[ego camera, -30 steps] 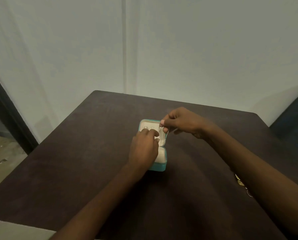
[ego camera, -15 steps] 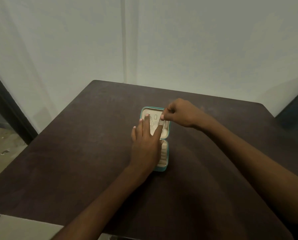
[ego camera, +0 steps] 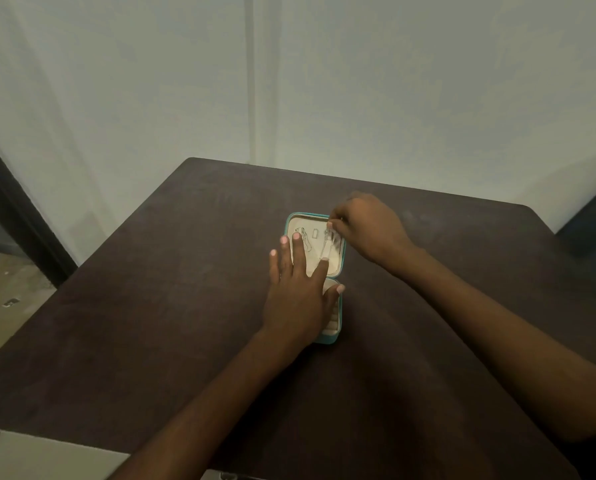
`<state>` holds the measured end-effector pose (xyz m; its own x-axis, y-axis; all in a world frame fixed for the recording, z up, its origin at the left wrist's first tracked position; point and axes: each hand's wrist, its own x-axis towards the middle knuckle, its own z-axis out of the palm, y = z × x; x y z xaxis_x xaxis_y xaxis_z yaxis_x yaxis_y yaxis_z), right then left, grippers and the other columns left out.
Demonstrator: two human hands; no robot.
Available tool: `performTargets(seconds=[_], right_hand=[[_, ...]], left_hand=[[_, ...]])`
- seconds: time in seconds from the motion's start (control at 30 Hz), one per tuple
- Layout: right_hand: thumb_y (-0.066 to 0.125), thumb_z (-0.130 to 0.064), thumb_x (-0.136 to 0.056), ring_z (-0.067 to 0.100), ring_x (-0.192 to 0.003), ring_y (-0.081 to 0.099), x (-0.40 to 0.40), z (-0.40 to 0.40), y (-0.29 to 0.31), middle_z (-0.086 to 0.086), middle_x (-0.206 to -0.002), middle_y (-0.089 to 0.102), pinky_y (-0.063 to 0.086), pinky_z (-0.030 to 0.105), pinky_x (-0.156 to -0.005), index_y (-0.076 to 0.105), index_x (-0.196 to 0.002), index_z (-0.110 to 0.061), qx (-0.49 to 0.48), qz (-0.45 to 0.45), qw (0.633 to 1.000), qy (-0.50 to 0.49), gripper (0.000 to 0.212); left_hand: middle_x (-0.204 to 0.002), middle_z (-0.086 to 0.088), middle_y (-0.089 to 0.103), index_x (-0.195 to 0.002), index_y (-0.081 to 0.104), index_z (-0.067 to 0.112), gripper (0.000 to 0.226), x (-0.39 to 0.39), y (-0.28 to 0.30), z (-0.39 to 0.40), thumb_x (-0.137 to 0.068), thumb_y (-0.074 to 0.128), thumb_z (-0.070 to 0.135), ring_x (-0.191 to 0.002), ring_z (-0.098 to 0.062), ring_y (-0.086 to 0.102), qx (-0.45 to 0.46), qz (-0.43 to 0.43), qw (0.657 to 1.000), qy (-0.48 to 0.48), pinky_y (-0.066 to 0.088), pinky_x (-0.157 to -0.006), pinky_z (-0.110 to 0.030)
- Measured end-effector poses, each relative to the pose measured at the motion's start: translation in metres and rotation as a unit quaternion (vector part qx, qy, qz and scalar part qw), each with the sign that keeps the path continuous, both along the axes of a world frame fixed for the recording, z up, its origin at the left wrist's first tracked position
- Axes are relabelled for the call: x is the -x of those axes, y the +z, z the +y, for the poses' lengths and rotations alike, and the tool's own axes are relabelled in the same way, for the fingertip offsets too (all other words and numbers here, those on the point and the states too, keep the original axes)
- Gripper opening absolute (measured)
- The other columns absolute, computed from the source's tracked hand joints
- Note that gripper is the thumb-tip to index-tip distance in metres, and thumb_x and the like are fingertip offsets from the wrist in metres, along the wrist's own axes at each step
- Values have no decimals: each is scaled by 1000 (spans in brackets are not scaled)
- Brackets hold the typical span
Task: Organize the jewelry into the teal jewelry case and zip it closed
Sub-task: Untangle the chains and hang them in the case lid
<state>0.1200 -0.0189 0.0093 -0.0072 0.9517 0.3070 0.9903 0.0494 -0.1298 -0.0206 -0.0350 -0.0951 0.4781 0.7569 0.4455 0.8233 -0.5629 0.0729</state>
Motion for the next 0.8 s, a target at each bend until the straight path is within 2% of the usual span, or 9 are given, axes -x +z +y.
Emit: performTargets(seconds=[0.13, 0.3, 0.5, 0.63, 0.73, 0.8], right_hand=[[52, -26, -93, 19, -92, 54, 1, -1, -5, 7, -100, 62, 39, 30, -62, 69, -105, -13, -46, -38, 998, 9, 25], [55, -26, -90, 26, -85, 54, 0, -1, -12, 13, -95, 64, 32, 32, -58, 71, -100, -8, -80, -86, 993, 29, 26], [64, -23, -83, 26, -72, 56, -1, 3, -21, 12, -84, 66, 28, 29, -58, 69, -85, -7, -112, -111, 987, 24, 17], [65, -23, -83, 25, -75, 56, -4, 7, -25, 11, -87, 66, 33, 30, -59, 66, -86, -10, -118, -92, 989, 12, 14], [59, -25, -88, 25, -84, 56, -4, 5, -26, 11, -94, 64, 37, 31, -62, 65, -92, -10, -148, -39, 988, -15, 17], [51, -26, -93, 24, -96, 54, -5, 5, -27, 11, -106, 62, 40, 31, -71, 64, -104, -10, -145, 11, 988, -42, 23]], left_hand=[[-150, -30, 21, -128, 54, 20, 64, 1, 4, -2, -91, 17, 57, -140, -47, 14, 38, -8, 999, -13, 1, -110, -53], [-149, -28, 27, -114, 63, 23, 56, 1, 1, -2, -92, 22, 55, -140, -45, 20, 22, -5, 1000, -14, 7, -111, -53], [-153, -26, 16, -117, 61, 22, 61, 4, 6, -4, -91, 18, 55, -143, -42, 8, 49, -17, 998, -26, -3, -112, -48], [-151, -26, 22, -113, 63, 22, 57, 3, 5, -4, -91, 22, 55, -142, -43, 15, 40, -11, 999, -19, 2, -111, -49], [-154, -25, 13, -118, 59, 22, 57, 4, 8, -5, -92, 20, 55, -144, -41, 5, 58, -21, 998, -30, -4, -113, -45], [-156, -23, 8, -122, 57, 21, 59, 5, 11, -7, -91, 19, 54, -144, -39, -1, 71, -31, 996, -35, -8, -112, -43]])
